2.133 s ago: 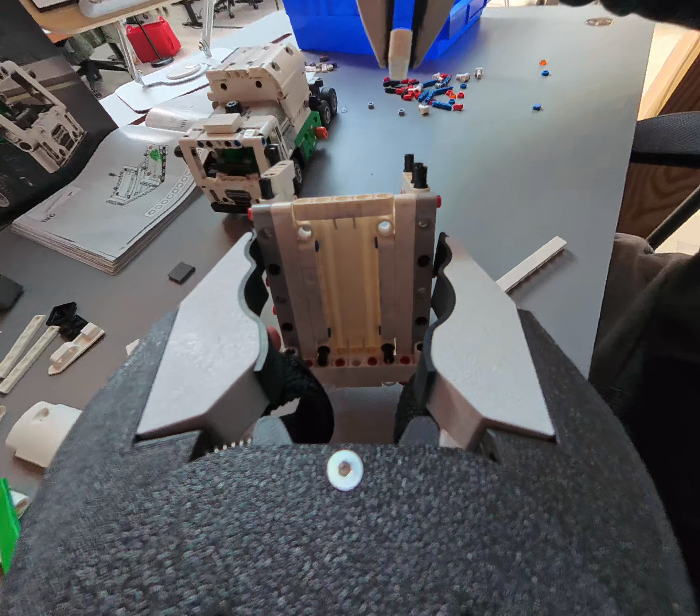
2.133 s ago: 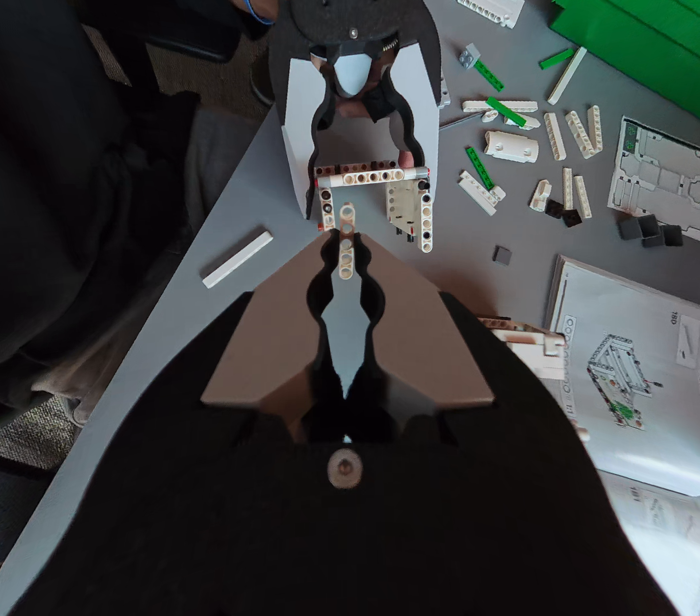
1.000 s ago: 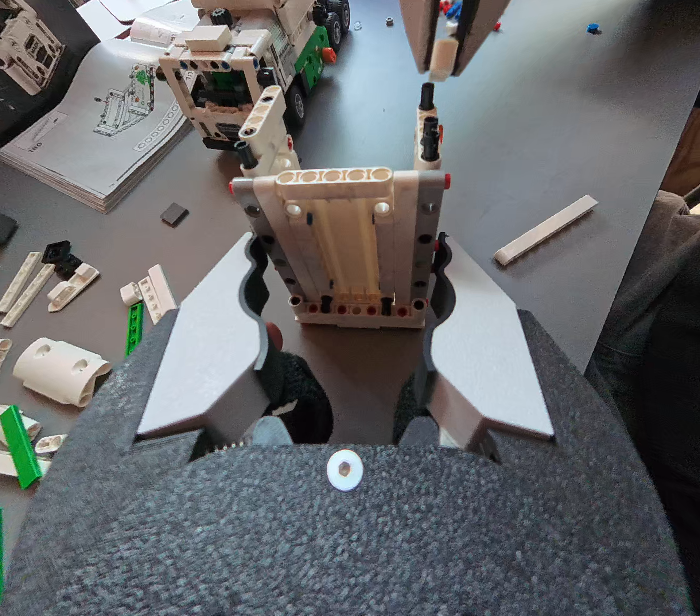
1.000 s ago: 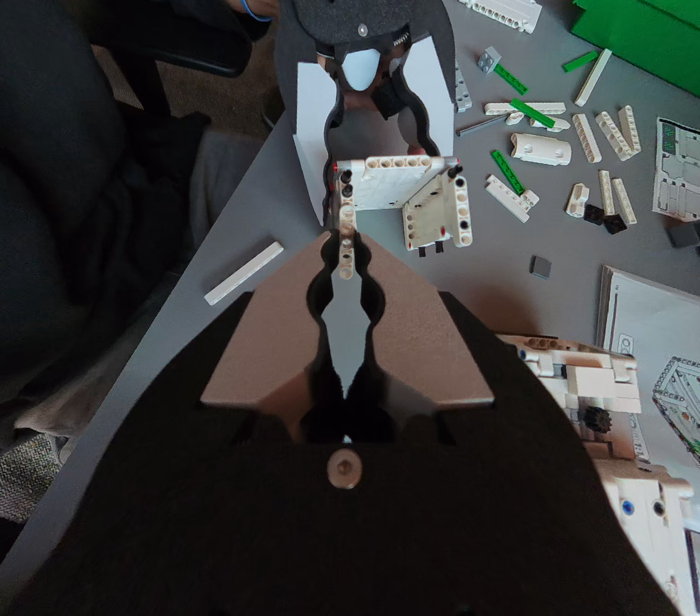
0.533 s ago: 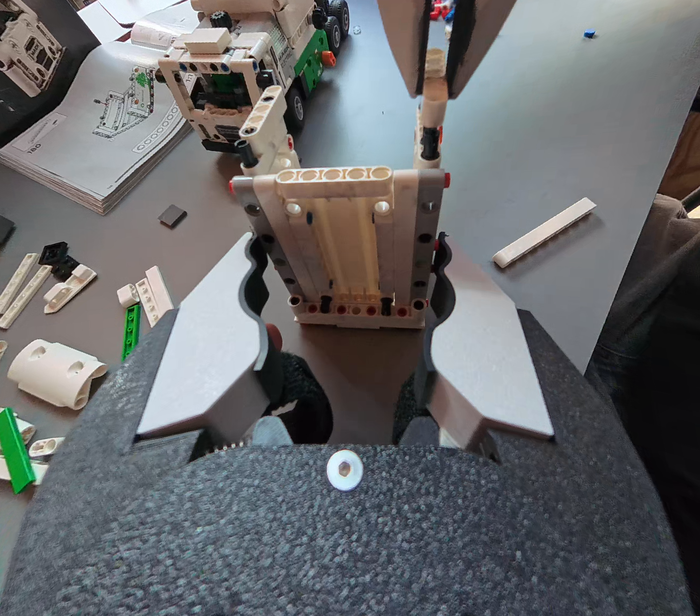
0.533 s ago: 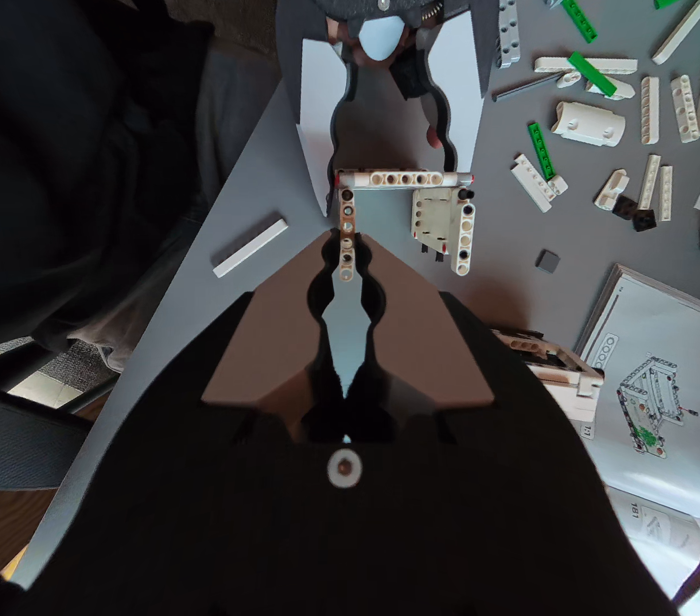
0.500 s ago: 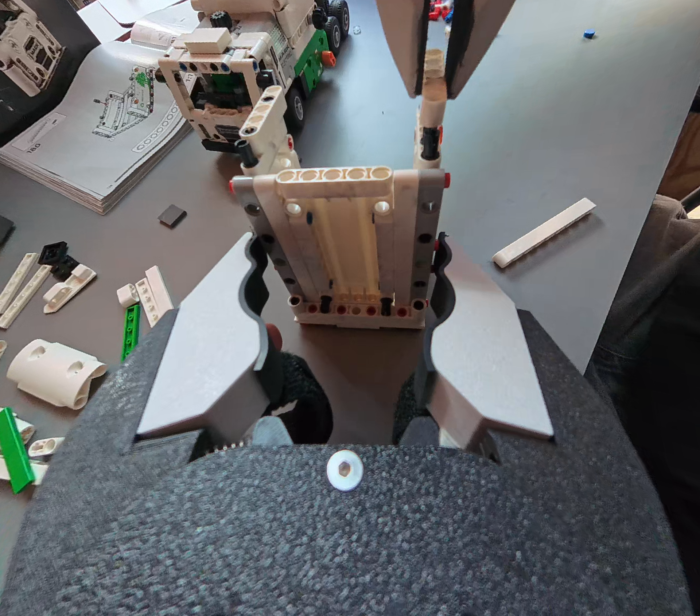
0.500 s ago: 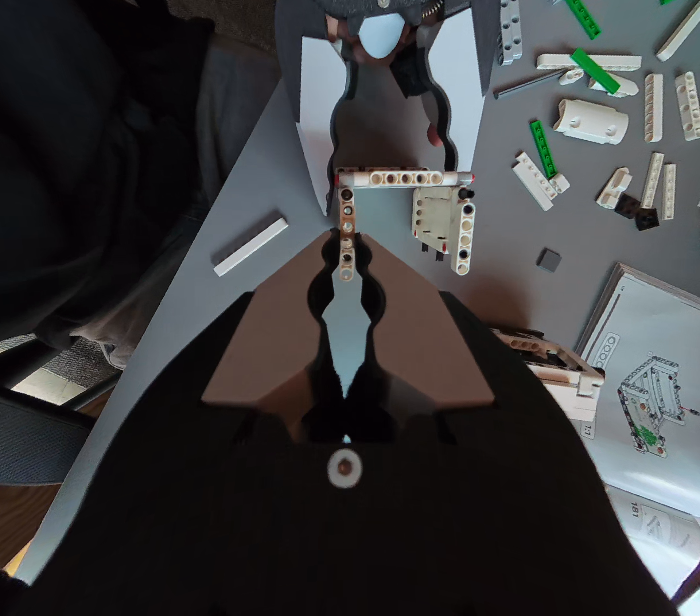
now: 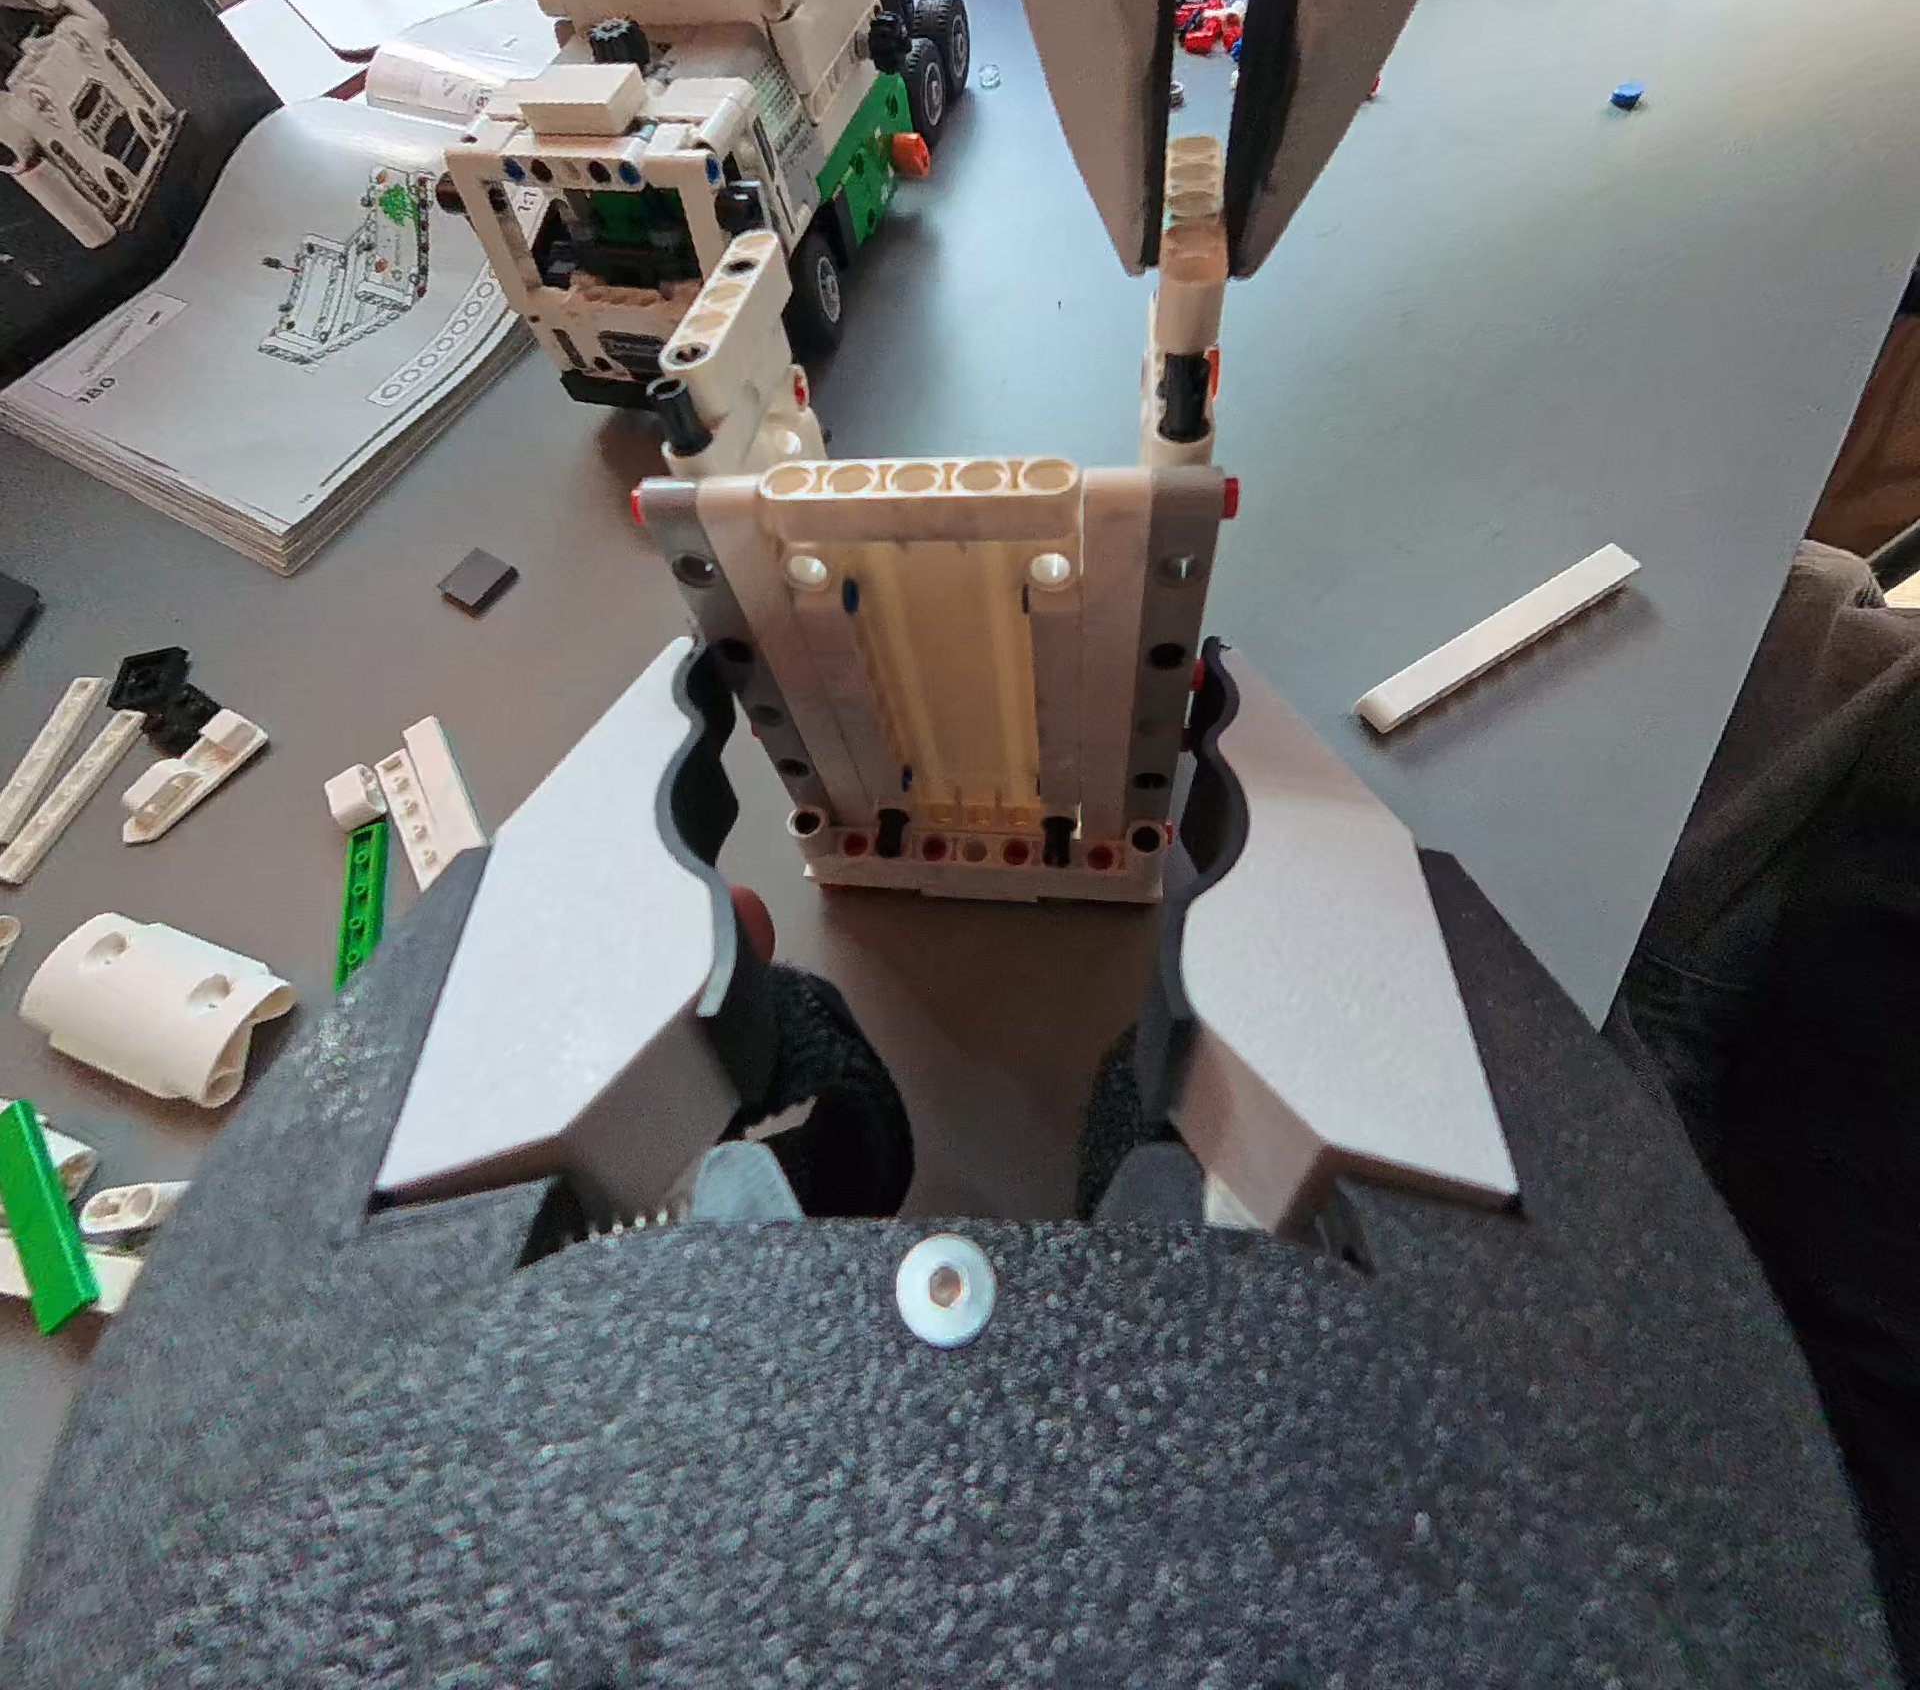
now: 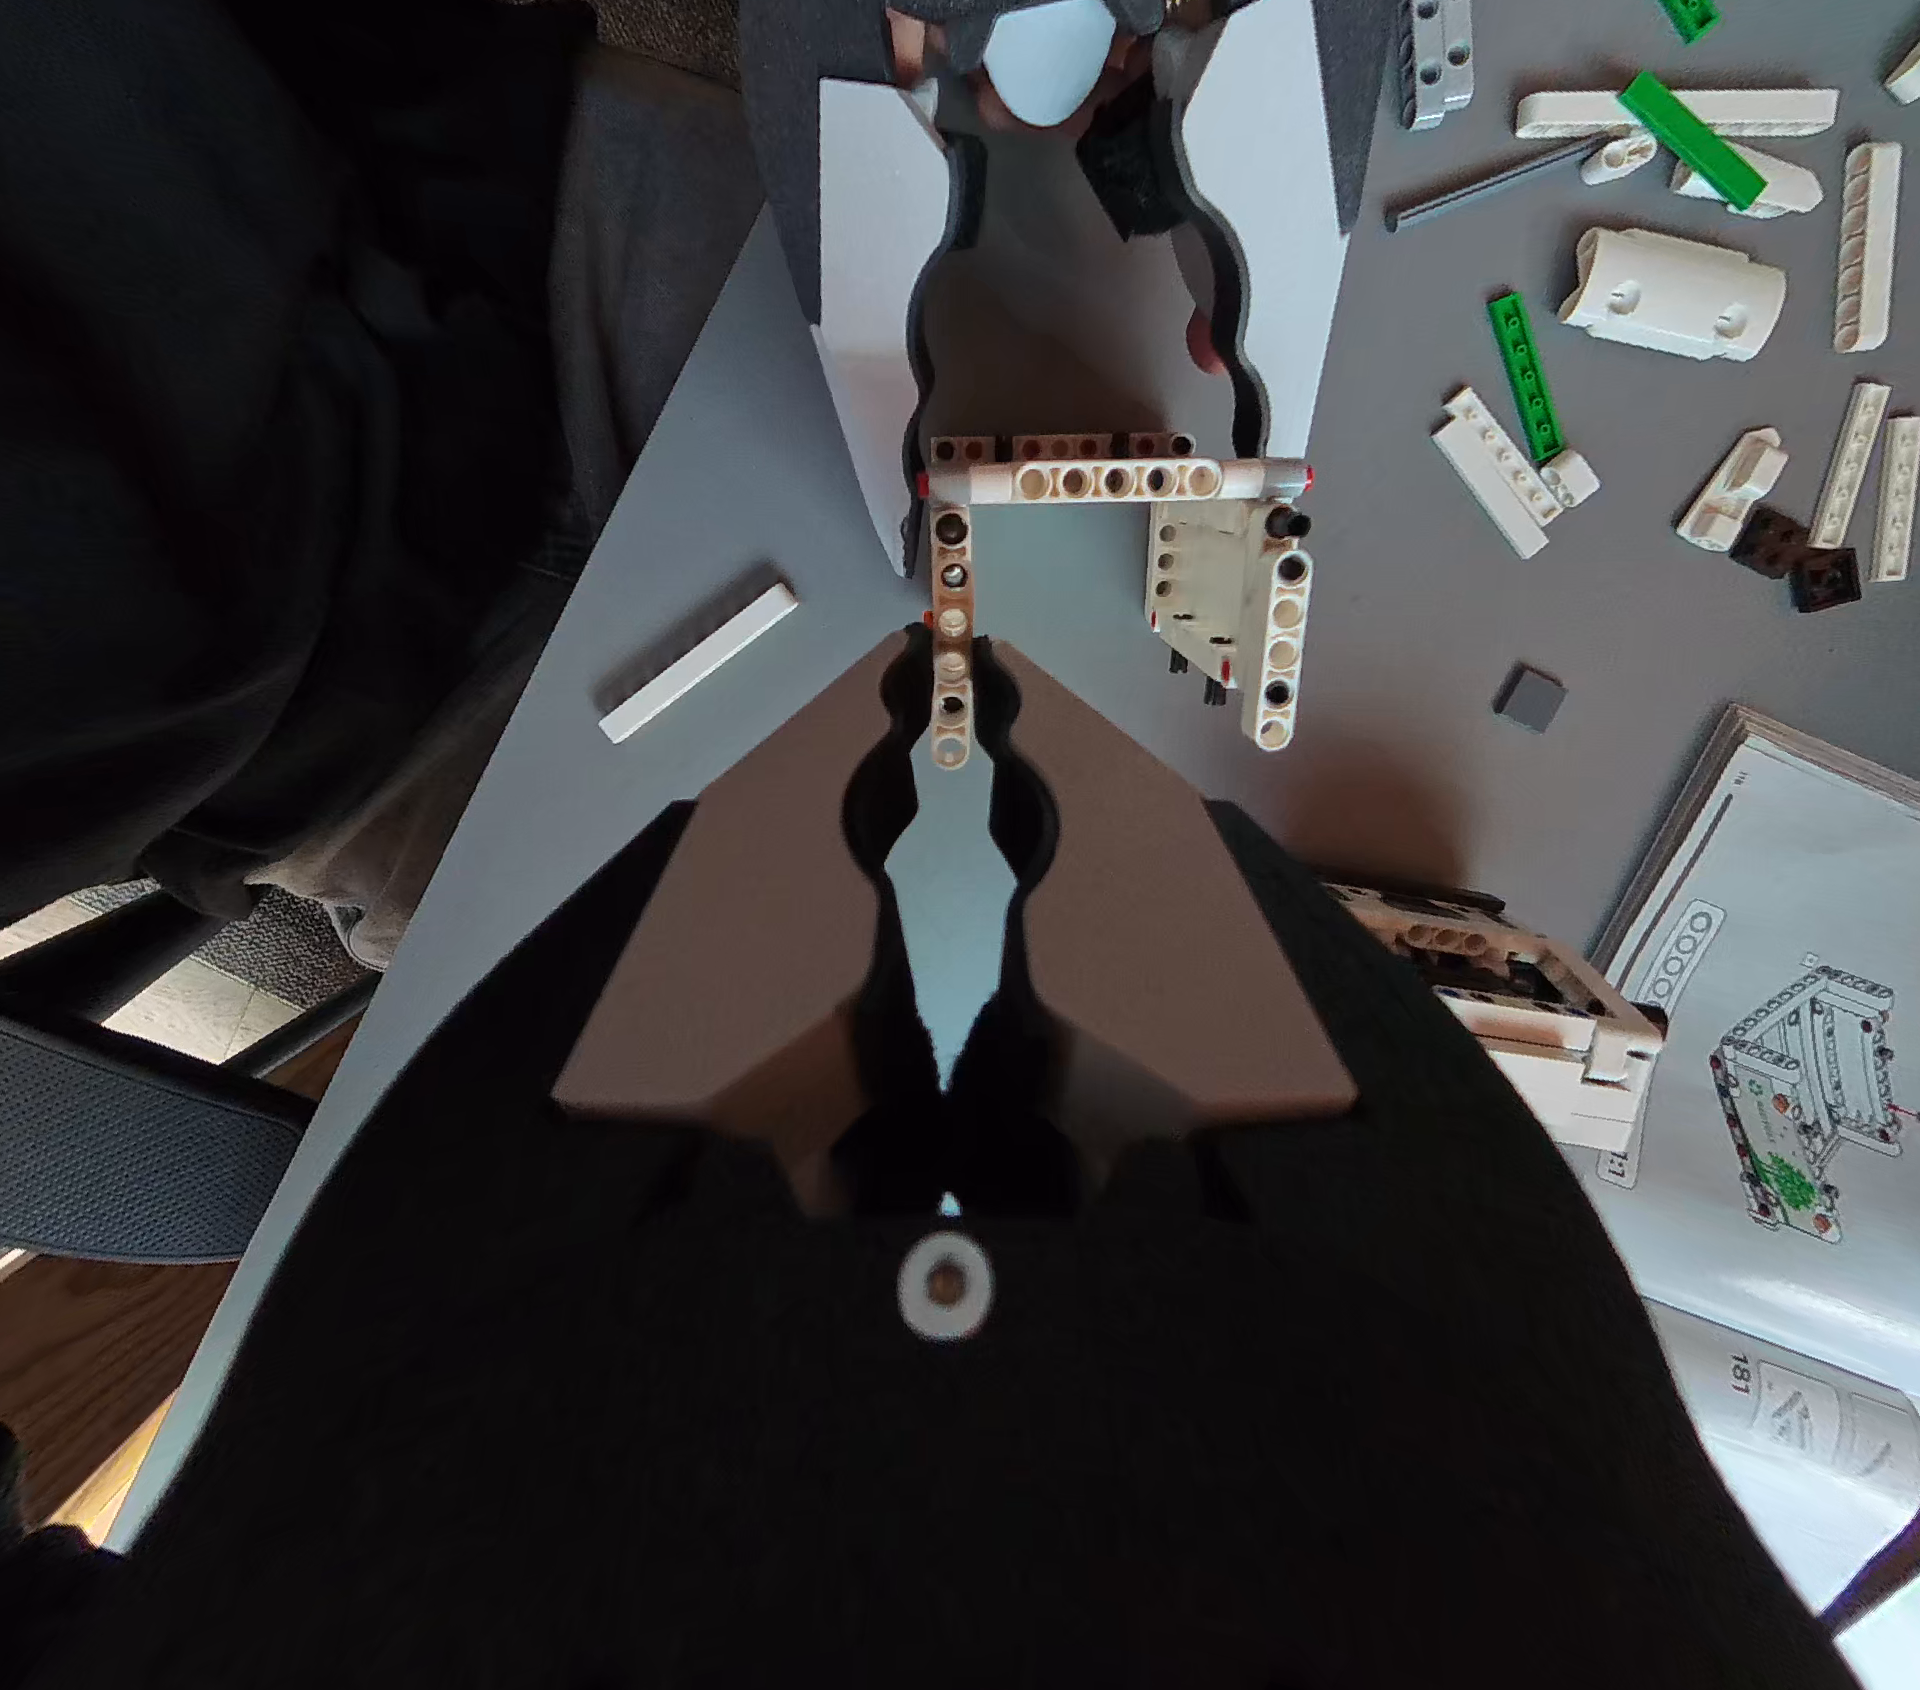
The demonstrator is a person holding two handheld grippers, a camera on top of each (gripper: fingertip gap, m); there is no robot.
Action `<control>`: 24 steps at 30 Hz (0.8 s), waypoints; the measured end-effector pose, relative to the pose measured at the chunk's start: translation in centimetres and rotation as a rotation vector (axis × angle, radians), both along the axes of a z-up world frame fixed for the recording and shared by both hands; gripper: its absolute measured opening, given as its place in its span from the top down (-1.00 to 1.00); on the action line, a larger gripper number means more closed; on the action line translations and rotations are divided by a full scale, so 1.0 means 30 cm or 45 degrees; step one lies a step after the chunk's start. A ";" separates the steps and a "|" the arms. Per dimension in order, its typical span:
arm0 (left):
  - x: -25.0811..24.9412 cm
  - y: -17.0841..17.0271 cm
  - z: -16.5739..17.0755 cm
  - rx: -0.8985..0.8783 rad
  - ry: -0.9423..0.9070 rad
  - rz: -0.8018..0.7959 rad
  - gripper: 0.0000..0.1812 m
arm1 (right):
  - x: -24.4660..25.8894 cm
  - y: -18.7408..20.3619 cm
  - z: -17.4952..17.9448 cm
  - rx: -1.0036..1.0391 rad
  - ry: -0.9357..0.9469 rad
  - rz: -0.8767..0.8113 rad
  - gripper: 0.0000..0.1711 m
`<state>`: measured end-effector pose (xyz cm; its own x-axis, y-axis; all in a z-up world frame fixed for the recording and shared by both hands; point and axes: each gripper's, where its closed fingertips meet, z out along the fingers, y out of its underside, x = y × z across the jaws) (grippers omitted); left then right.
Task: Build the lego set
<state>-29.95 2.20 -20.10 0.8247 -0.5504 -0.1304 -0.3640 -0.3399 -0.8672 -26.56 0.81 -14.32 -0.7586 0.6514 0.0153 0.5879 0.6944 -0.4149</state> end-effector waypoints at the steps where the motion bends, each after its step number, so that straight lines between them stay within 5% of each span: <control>1: 0.000 0.000 0.000 -0.001 -0.001 0.001 0.05 | 0.000 0.000 0.000 0.002 0.007 0.000 0.93; 11: -0.021 -0.058 0.085 0.082 -0.012 0.032 0.13 | -0.006 -0.004 -0.002 0.015 -0.005 0.001 0.93; 16: 0.075 -0.105 0.272 0.244 -0.183 -0.101 0.48 | -0.009 -0.007 -0.002 0.013 -0.014 0.011 0.93; 19: 0.114 -0.072 0.253 0.215 -0.091 -0.112 0.52 | -0.008 -0.009 -0.002 0.018 -0.017 0.015 0.93; 24: 0.121 -0.050 0.224 0.173 -0.104 -0.116 0.87 | -0.008 -0.008 -0.001 -0.003 0.005 0.012 0.93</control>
